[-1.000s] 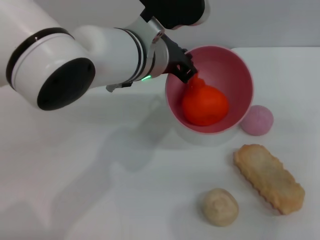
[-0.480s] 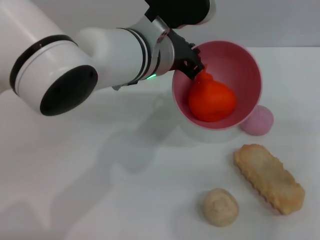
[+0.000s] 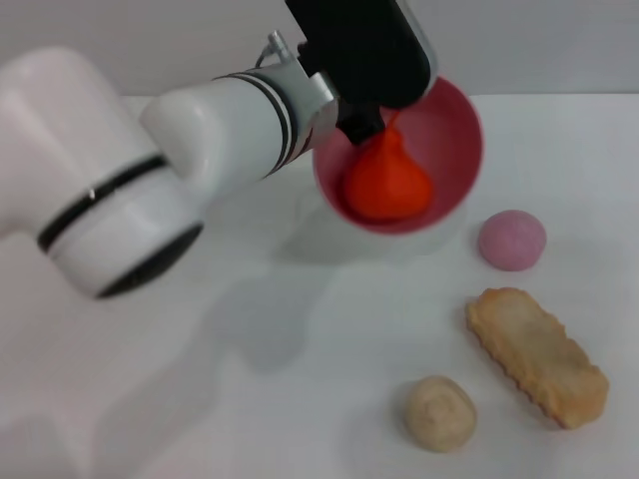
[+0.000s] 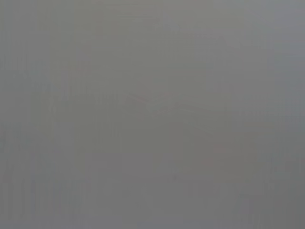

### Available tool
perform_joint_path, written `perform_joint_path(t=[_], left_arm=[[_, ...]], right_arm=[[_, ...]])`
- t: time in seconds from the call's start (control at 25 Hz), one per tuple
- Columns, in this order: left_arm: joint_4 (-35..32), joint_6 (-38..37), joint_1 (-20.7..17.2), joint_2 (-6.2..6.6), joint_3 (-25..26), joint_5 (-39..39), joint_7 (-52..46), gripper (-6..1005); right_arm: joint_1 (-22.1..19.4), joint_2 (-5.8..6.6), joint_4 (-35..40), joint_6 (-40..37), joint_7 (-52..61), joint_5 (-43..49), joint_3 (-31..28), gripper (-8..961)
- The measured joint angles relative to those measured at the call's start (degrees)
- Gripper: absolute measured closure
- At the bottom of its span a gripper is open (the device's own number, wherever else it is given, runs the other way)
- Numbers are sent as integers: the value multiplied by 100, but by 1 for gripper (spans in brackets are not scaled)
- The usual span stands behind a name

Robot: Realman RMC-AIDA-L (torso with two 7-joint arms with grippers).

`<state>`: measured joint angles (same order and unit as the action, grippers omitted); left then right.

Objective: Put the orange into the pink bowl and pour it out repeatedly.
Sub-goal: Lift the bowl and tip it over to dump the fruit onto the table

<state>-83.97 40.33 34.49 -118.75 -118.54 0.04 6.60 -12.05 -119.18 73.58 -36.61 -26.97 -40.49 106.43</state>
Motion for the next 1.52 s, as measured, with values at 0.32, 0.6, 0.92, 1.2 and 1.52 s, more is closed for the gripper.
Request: perform_joint_path(t=[0.32,0.6,0.92,1.2,1.52], left_arm=[[218,-1832,-683,18,-514,2021,-561,954],[315,-2698,-1156,0,-699,2909,-706,953],[509,-4491,-1716,-13,-569,3021,-591,953],[546,-4800,-1756,-15,-577,3029,36,953],[615,-5014,-1704,-20,-315,2980,857,953]], right_arm=[[-56,0,55,0,0,-7,53,372],[-69,0,100,-1,0,-10,68,371],[-70,0,207,49,-47,22,93,371],[-70,0,234,58,-61,27,143,370],[-74,0,272,73,-63,33,187,370]])
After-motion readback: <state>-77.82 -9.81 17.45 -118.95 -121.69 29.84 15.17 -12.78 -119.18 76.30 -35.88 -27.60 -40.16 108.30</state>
